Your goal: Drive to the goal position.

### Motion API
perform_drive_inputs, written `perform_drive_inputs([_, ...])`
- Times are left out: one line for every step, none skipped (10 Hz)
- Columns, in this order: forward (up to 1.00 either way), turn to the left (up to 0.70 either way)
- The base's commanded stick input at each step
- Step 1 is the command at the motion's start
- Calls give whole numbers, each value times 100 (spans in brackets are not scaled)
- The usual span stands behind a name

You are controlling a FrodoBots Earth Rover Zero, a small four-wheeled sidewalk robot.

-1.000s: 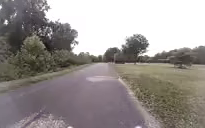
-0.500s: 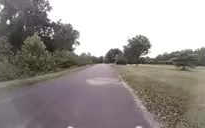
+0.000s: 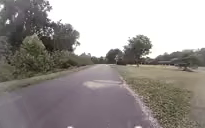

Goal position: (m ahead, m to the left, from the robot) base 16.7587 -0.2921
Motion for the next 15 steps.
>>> perform_drive_inputs([70, 0])
perform_drive_inputs([70, 0])
perform_drive_inputs([70, 0])
perform_drive_inputs([70, 0])
perform_drive_inputs([70, 0])
perform_drive_inputs([70, 0])
perform_drive_inputs([70, 0])
perform_drive_inputs([70, 0])
perform_drive_inputs([70, 0])
perform_drive_inputs([70, 0])
perform_drive_inputs([70, 0])
perform_drive_inputs([70, 0])
perform_drive_inputs([70, 0])
perform_drive_inputs([70, 0])
perform_drive_inputs([70, 0])
